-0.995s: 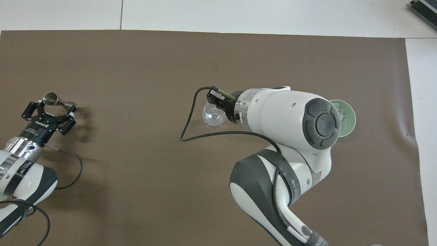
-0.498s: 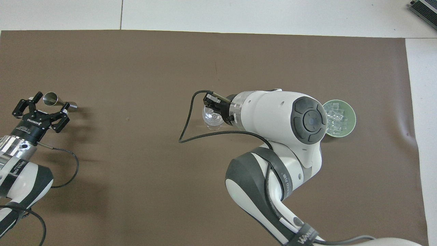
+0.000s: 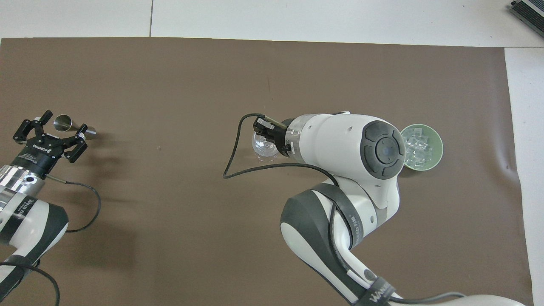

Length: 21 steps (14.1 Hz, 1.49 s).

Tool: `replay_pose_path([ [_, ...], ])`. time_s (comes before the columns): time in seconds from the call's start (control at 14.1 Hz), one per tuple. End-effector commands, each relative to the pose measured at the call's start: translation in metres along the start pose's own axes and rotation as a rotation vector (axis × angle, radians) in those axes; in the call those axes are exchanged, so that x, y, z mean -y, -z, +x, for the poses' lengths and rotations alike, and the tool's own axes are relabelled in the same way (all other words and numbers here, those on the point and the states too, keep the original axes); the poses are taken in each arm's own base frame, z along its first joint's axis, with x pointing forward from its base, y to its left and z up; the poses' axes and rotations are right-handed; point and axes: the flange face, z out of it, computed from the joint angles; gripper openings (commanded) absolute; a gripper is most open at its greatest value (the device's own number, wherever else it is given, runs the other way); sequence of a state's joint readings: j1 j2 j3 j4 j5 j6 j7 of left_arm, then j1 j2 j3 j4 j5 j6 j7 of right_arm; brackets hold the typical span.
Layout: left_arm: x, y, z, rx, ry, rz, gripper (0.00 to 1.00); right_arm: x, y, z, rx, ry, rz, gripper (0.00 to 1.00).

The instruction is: Pour wine and add ice with both arms

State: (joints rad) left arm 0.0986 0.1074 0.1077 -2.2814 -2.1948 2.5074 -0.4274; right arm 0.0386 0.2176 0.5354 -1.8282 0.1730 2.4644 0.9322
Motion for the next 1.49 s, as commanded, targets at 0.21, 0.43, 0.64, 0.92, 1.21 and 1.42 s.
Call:
replay_pose_path([
  [0.21,0.004,0.001,-0.062,-0.051,-0.191,0.023,1.0,0.003,0.002,0.001,-0.017,0.019,0.019,0.8],
  [0.43,0.001,0.005,-0.085,-0.053,-0.355,0.085,1.0,0.01,0.012,0.004,-0.043,0.041,0.026,1.0],
  [0.64,0.007,0.009,-0.11,-0.086,-0.566,0.156,1.0,0.003,0.024,0.02,-0.111,0.092,-0.023,1.0],
  [0.92,0.012,0.015,-0.136,-0.099,-0.777,0.226,1.0,-0.022,0.059,0.049,-0.166,0.18,-0.16,1.0],
  [1.21,0.014,0.017,-0.159,-0.143,-1.093,0.356,1.0,-0.057,0.092,0.077,-0.138,0.234,-0.282,1.0],
  [1.42,0.012,0.015,-0.181,-0.155,-1.342,0.535,1.0,-0.084,0.114,0.099,-0.116,0.233,-0.346,1.0],
])
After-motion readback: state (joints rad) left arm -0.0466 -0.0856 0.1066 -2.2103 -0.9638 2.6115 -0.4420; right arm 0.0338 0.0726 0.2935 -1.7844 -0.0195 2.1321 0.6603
